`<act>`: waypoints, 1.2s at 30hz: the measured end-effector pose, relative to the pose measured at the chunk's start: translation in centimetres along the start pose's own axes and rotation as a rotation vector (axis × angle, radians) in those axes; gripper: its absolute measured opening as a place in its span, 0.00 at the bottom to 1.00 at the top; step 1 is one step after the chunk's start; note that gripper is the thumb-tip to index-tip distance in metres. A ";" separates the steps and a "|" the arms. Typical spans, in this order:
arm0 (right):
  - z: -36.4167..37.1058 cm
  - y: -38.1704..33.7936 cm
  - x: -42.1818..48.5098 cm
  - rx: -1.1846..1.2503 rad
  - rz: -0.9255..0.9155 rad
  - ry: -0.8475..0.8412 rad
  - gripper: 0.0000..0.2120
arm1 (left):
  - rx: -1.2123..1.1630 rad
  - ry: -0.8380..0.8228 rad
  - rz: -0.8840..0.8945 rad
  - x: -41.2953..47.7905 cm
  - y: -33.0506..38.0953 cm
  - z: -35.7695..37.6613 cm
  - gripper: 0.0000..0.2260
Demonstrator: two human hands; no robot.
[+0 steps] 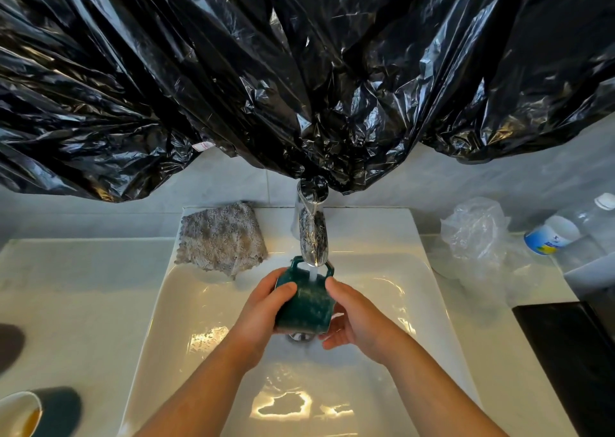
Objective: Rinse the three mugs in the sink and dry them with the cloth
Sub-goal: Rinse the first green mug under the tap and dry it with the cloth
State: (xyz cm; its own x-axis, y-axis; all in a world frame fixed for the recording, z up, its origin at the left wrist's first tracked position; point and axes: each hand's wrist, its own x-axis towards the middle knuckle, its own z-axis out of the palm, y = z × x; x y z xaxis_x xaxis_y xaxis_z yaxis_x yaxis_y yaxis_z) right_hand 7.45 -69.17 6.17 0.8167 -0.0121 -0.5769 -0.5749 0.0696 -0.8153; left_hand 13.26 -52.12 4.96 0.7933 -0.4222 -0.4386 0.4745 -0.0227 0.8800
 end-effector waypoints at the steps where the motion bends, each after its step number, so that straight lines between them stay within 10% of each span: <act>1: -0.1 0.1 -0.1 0.000 -0.010 -0.015 0.20 | 0.009 0.018 -0.019 0.1 0.1 0.1 0.18; 25: -0.4 0.5 -0.7 -0.044 -0.141 0.069 0.25 | 0.157 0.058 -0.177 0.2 1.1 1.2 0.22; 36: 0.5 -0.2 -0.5 -0.067 -0.047 0.162 0.24 | 0.125 -0.073 0.071 -0.9 0.3 0.9 0.31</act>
State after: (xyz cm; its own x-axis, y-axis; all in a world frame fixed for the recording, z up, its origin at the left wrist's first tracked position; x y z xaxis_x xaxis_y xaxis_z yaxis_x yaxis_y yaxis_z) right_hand 7.20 -68.70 6.62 0.8270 -0.1746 -0.5344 -0.5430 -0.0016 -0.8397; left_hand 12.33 -52.52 5.78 0.7910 -0.4918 -0.3640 0.3634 -0.1010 0.9261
